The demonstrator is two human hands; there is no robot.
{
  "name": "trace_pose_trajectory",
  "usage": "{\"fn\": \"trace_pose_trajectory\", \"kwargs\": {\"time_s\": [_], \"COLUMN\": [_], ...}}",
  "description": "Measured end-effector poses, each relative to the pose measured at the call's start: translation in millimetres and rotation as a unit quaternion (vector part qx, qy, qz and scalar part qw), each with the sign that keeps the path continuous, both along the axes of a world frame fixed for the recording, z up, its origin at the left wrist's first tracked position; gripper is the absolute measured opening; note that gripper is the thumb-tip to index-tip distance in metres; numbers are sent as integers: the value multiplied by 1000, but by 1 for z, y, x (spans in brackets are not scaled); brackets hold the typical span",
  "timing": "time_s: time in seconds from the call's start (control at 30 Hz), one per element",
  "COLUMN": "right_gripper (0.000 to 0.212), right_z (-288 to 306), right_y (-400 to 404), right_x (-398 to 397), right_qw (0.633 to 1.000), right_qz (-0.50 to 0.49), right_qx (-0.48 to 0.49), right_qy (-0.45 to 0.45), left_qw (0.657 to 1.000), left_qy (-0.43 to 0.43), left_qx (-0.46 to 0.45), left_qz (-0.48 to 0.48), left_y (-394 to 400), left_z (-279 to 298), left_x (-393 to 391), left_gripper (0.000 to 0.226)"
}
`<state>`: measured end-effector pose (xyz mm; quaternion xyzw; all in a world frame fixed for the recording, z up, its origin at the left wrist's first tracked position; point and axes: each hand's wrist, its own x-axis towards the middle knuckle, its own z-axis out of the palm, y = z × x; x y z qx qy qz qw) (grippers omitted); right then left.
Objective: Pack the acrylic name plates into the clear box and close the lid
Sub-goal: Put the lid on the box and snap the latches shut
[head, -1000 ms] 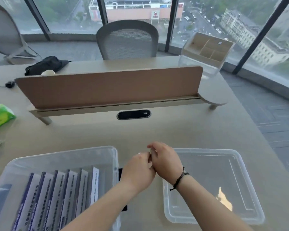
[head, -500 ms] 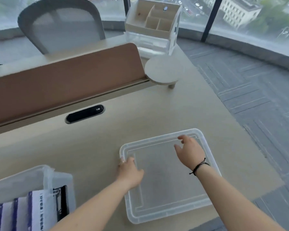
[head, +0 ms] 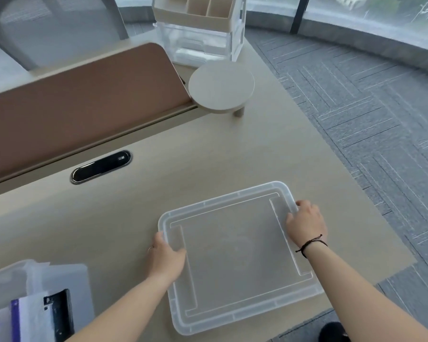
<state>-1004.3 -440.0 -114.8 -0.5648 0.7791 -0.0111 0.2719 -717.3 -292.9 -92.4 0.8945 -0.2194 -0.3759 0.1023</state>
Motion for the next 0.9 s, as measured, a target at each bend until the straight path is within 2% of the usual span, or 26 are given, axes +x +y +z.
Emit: {"fn": "trace_pose_trajectory", "kwargs": {"time_s": [0.17,0.27,0.33,0.4,0.5,0.57,0.67,0.8,0.9], "right_gripper": [36,35,35,35,32,26,27,35,37], "right_z": [-4,-3,-3,-1,3,9,16,25,34], "right_y": [-9,-12,-13,-15,-19,-21,-21,-12,-2], "right_x": [-1,-5,-8,-10,-11,-9,-1,24,46], "right_qw": [1000,1000,999,998,995,992,986,976,962], "right_qz": [-2,-12,-32,-51,-74,-84,-93,-101,-109], "right_qx": [5,5,11,21,21,16,5,3,12], "right_qy": [6,6,2,-14,-57,-89,-140,-191,-249], "left_qw": [987,965,953,948,948,958,966,963,964], "left_qy": [64,129,153,157,151,117,60,31,19], "left_qx": [-10,-45,-71,-91,-114,-139,-191,-239,-248], "left_qz": [146,225,250,261,255,221,165,120,96], "left_y": [-7,-11,-12,-14,-17,-18,-23,-22,-16], "left_z": [6,9,12,16,25,29,45,76,94], "left_x": [9,14,16,17,21,26,36,60,82], "left_gripper": [59,15,18,11,12,7,19,30,15]}}
